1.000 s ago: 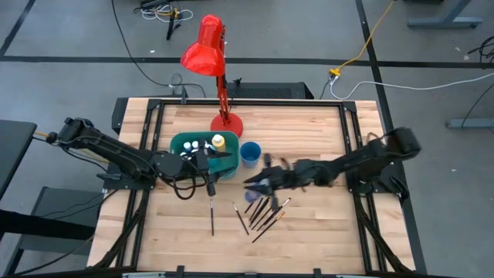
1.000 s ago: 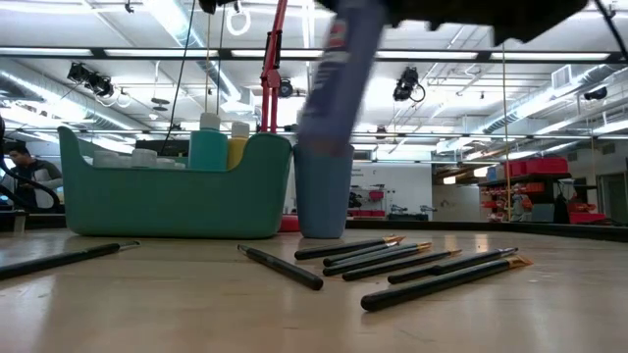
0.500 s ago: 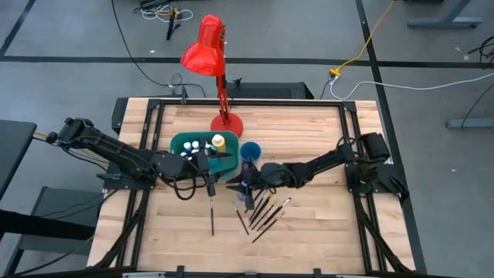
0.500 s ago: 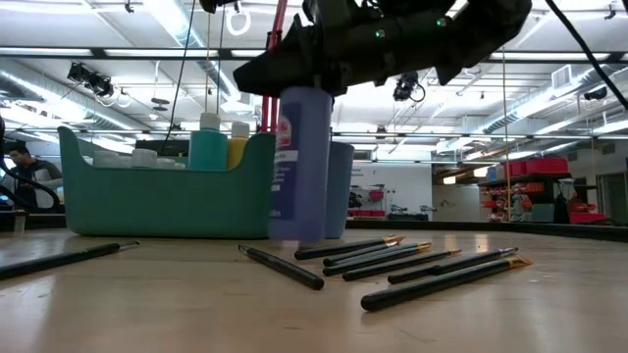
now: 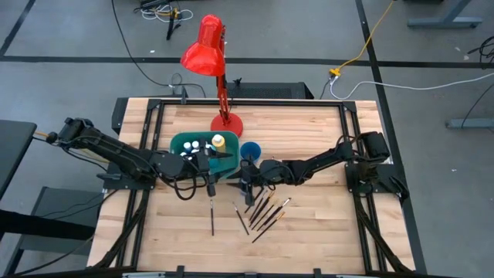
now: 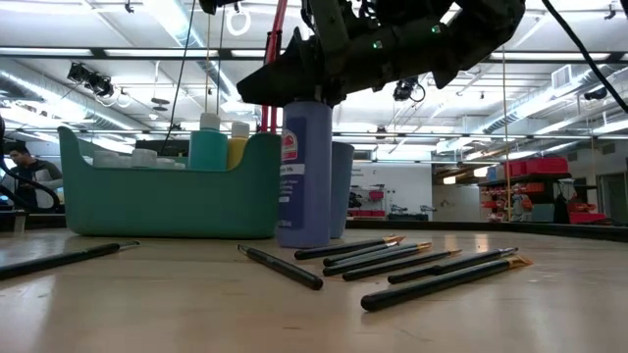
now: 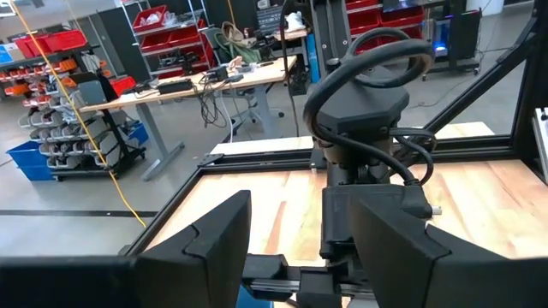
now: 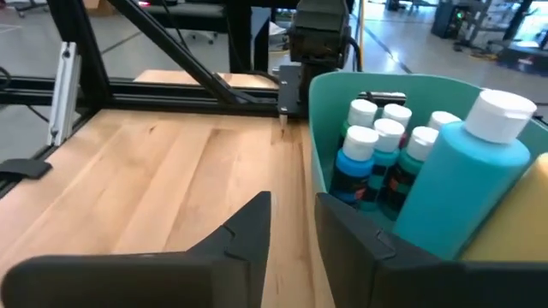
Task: Pick & Place Paint Supplies
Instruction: Put the light blue paint bottle into the green bin
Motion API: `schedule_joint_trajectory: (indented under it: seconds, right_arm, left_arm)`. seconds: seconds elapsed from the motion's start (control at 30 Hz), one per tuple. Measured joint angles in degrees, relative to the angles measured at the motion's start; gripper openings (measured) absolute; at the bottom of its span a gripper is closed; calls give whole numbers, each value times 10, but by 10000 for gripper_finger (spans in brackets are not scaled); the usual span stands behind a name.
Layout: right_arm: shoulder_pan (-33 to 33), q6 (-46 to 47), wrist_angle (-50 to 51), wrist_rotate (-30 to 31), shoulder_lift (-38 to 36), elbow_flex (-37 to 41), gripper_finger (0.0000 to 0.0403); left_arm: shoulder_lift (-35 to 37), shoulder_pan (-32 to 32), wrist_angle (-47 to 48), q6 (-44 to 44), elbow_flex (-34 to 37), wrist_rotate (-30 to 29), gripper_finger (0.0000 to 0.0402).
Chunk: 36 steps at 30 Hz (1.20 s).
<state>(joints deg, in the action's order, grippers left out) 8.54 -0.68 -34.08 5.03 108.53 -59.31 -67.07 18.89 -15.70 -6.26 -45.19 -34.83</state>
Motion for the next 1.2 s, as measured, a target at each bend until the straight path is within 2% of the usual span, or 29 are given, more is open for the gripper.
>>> schedule_joint_trajectory:
  seconds: [0.27,0.5,0.67,0.9,1.0,1.2]
  right_arm:
    - [4,0,-10,-31,-14,0,164]
    - [18,-40,19,-32,-100,0,178]
    - [29,-64,169,-20,-216,0,178]
    - [57,-34,413,58,-364,12,178]
    - [70,-7,386,80,-400,72,178]
    - [75,9,187,76,-434,215,178]
  left_arm:
    - [0,0,2,11,0,0,206]
    - [0,0,35,43,1,0,206]
    - [-5,0,38,88,1,0,206]
    - [-33,0,41,158,1,4,206]
    - [-72,0,24,179,1,31,206]
    - [-174,0,-46,171,1,45,206]
